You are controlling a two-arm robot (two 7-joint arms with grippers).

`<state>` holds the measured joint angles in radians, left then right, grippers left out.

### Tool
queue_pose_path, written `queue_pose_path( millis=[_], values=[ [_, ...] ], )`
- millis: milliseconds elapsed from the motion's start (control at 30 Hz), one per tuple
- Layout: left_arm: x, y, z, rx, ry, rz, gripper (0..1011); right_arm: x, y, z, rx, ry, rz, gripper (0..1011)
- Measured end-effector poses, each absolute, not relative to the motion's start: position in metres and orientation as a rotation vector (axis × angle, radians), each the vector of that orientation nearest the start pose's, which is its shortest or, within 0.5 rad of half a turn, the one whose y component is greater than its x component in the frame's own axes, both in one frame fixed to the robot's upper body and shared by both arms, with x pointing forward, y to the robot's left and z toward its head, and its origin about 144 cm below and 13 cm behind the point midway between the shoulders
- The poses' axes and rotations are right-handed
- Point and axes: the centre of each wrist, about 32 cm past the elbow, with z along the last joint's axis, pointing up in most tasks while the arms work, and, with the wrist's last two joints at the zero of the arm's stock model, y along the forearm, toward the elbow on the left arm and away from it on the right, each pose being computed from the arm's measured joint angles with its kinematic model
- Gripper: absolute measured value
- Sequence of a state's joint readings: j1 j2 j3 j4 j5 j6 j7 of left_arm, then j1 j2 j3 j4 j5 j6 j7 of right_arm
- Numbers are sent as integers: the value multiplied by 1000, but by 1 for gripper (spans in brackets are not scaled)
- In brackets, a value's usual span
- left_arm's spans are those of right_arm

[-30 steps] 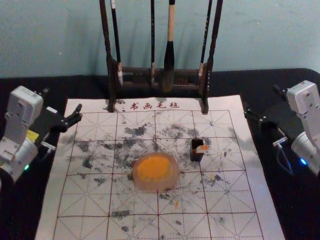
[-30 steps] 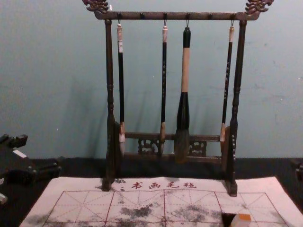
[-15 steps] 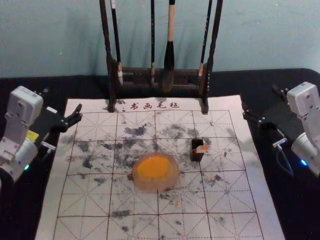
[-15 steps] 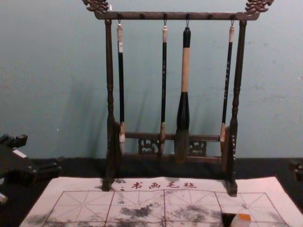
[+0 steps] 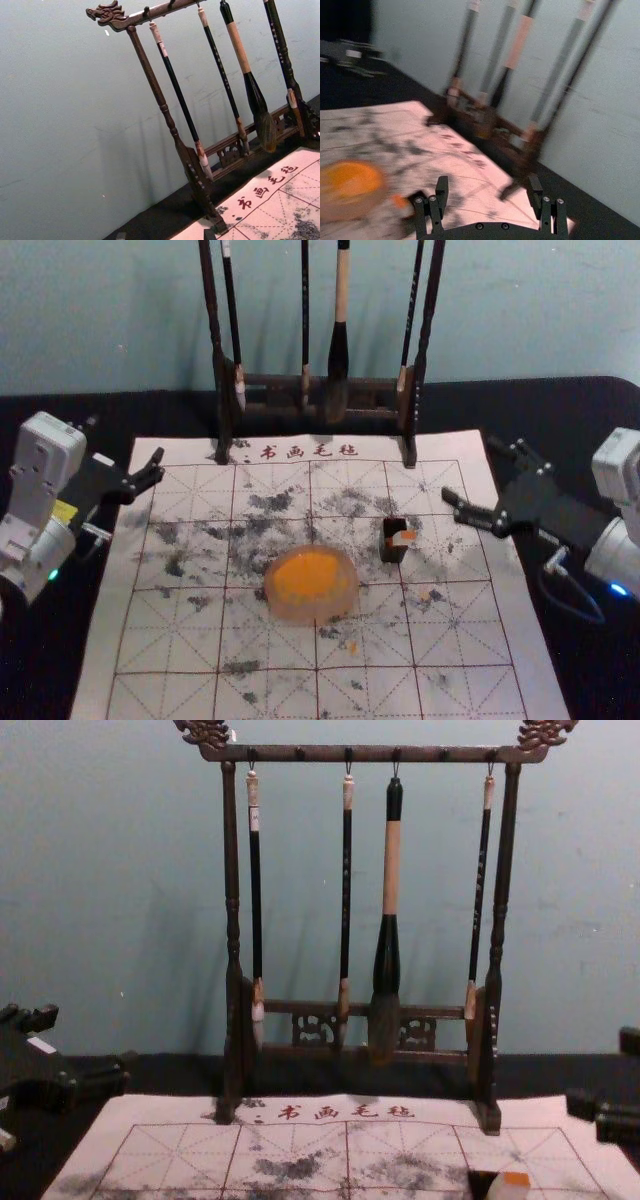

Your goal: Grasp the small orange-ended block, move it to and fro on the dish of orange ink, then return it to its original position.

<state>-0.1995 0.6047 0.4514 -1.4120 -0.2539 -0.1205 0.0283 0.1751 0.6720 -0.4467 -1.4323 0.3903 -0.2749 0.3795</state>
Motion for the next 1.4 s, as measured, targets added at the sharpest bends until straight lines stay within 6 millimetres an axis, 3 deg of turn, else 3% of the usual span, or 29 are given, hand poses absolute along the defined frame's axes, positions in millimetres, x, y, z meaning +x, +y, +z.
queue_pose_path(
  millis=[300,567,1067,1400],
  values=[
    [489,310,1140,304,-285,1248,1001,485,-339,1148,-187,-249,-582,1003],
    [489,310,1140,304,-285,1248,1001,505,-337,1154,-254,-268,-400,1002],
    [489,310,1140,304,-285,1248,1001,544,-329,1156,-324,-269,-302,1002],
    [489,310,1140,304,-285,1248,1001,558,-327,1150,-333,-247,-289,1002]
  ],
)
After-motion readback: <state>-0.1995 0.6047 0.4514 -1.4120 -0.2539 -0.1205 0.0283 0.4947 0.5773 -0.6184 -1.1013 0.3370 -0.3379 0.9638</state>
